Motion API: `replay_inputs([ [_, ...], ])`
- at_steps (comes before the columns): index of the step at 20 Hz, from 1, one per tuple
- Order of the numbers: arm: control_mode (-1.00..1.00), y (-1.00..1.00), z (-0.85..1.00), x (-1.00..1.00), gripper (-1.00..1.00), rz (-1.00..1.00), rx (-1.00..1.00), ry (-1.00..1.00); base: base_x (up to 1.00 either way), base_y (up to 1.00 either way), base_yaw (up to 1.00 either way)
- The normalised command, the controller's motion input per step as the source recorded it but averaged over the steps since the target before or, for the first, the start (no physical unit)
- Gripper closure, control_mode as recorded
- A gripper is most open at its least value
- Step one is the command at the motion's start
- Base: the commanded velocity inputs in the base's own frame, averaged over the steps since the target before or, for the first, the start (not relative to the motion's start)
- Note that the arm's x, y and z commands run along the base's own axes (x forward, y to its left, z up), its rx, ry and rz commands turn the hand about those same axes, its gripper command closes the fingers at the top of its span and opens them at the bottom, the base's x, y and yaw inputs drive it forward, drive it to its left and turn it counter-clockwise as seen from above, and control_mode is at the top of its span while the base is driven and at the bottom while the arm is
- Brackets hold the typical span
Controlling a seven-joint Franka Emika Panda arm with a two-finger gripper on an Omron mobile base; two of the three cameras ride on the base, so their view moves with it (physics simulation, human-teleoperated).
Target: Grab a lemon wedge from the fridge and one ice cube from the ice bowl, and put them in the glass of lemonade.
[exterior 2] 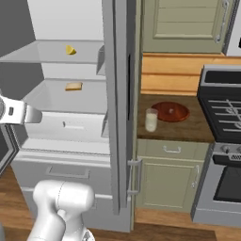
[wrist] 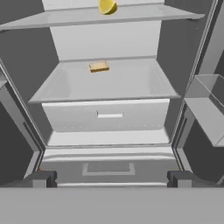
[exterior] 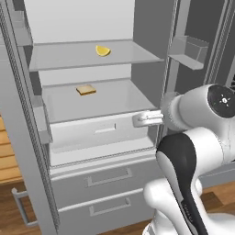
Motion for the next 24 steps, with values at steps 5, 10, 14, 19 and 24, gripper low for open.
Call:
replay_inputs([
  [5,1.0,0.0,0.0,0.0,-1.0,0.0,0.0,0.0,0.04,0.55,0.0],
  [10,1.0,0.0,0.0,0.0,-1.0,0.0,0.0,0.0,0.57,0.0,0.01],
  [14,1.0,0.0,0.0,0.0,-1.0,0.0,0.0,0.0,0.98,0.1,0.0],
  [19,-1.0,-0.04,0.03,-0.16,-1.0,0.0,0.0,-0.03,0.08,-0.04,0.0],
  [24,-1.0,0.01,0.37,-0.39,-1.0,0.03,-0.03,-0.15,0.0,0.0,0.0],
])
